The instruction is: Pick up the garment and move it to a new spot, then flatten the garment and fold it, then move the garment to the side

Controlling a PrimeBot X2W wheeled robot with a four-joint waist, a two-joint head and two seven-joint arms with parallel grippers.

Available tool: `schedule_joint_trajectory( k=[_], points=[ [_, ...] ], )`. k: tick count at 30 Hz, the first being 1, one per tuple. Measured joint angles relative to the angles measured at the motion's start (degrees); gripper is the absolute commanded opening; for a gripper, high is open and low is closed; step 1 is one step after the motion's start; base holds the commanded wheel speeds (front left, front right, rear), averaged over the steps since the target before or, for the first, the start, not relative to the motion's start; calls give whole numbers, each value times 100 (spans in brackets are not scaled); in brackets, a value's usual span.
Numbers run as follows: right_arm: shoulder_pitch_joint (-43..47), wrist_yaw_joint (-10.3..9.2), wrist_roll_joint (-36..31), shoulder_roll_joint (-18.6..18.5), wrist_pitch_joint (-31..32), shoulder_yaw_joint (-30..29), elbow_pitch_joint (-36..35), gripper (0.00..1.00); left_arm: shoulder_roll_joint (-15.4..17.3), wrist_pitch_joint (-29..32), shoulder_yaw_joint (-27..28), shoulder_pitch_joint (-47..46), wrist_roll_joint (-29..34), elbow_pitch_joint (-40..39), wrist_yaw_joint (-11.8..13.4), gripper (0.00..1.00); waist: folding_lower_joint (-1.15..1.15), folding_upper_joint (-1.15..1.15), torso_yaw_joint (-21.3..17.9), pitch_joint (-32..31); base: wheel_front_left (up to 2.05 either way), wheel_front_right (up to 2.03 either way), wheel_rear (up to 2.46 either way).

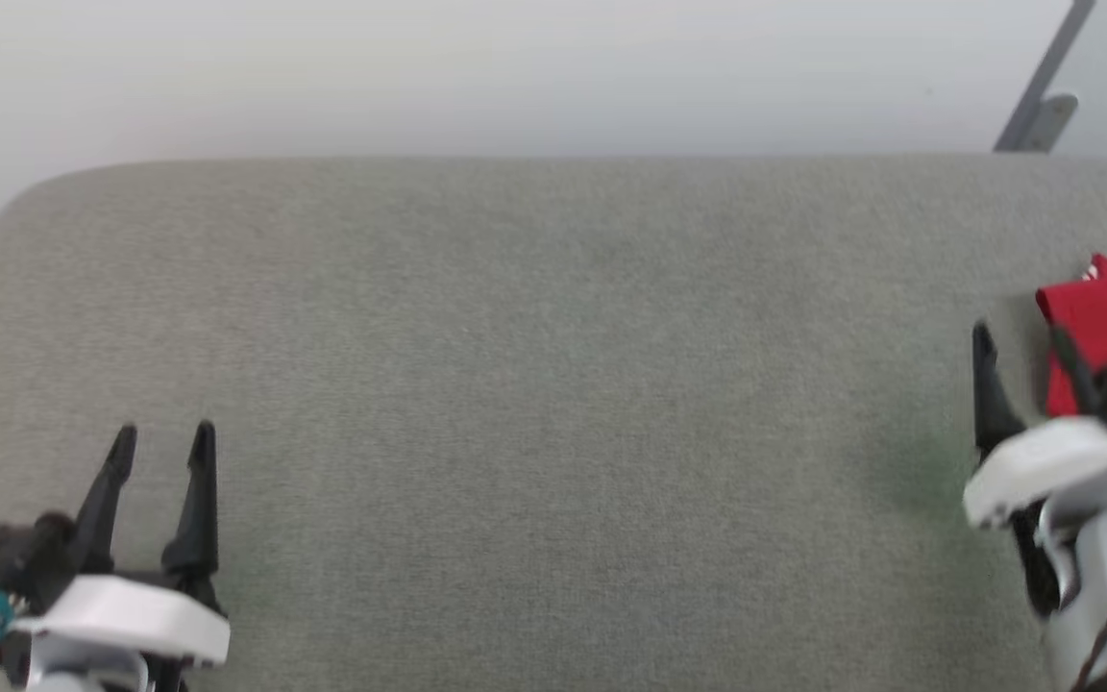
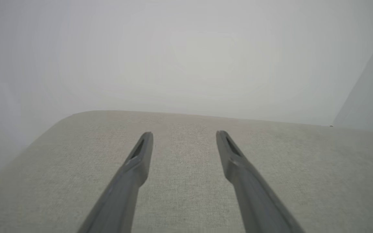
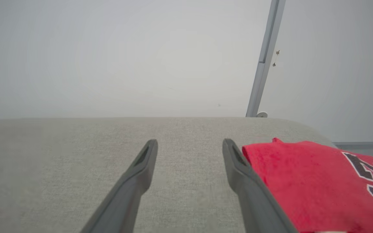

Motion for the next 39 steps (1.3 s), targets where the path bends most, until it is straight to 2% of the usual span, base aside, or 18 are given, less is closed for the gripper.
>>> schedule_joint_trajectory(
  k=[16, 27, 39],
  points=[
    [2317, 0, 94, 588, -7, -114, -1937, 100, -297, 0, 576, 1130, 286, -154, 0, 100, 0, 0, 339, -642, 0, 0, 0],
    [3059, 0, 158, 738, -7, 44, -2498, 100, -404, 0, 709, 1442, 287, -255, 0, 100, 0, 0, 445, -784, 0, 0, 0],
    [3337, 0, 201, 784, 55, 129, -2824, 100, -408, 0, 610, 1528, 298, -279, 0, 100, 0, 0, 419, -774, 0, 0, 0]
  ],
)
